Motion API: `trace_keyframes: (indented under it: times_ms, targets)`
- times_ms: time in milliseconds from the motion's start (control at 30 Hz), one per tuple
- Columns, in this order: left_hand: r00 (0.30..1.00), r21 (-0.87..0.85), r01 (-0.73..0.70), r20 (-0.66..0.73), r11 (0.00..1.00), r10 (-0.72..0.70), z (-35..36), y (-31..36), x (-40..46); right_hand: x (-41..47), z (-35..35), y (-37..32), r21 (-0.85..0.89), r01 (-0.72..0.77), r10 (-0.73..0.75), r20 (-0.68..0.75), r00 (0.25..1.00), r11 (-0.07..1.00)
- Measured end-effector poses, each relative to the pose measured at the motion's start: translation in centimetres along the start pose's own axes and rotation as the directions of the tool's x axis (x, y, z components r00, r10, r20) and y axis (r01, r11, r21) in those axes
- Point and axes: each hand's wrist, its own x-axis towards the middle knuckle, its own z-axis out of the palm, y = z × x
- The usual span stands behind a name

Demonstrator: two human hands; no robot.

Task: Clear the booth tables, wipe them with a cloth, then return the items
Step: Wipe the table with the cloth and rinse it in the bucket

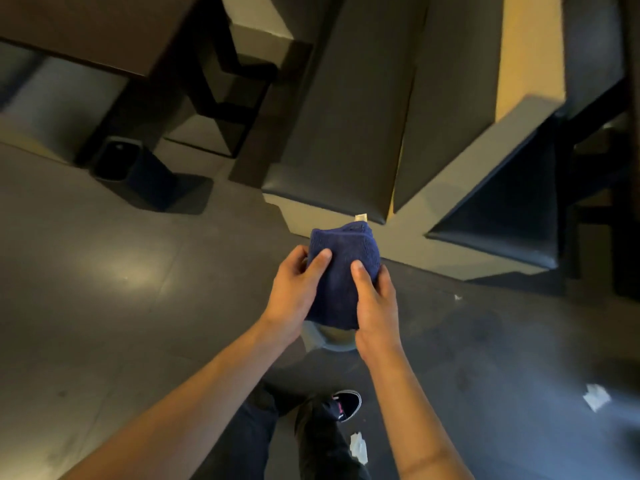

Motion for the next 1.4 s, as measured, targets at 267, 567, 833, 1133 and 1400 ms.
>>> trace_keyframes:
  times_ms: [267,567,833,1133,1400]
  targets:
    - [0.966,-0.296,0.246,-0.005,0.923,-0.259,-14.7,8.1,-6.3,-8.0,14.5,-4.4,-0.11,0.084,-0.065,0.163,0.985,0.99]
    - [0.975,-0.543,0.114,-0.099,0.832,-0.198,-33.4,13.4,-12.3,-15.1,32.6,-5.3,-0.153,0.177,-0.099,0.418,0.903,0.972]
    - [0.919,-0.654,-0.272,-0.393,0.706,-0.01,-47.7,15.8,-15.2,-19.6,47.4,-4.2,-0.2,0.308,-0.086,0.696,0.713,0.93]
    - [0.804,-0.664,-0.454,-0.592,0.594,-0.048,-64.5,18.0,-12.0,-21.4,64.8,-1.0,-0.105,0.444,-0.085,0.918,0.388,0.89]
    - [0.697,-0.637,-0.563,-0.708,0.528,-0.111,-79.6,25.2,-6.7,-21.0,82.8,-1.7,-0.068,0.437,0.031,0.995,0.09,0.897]
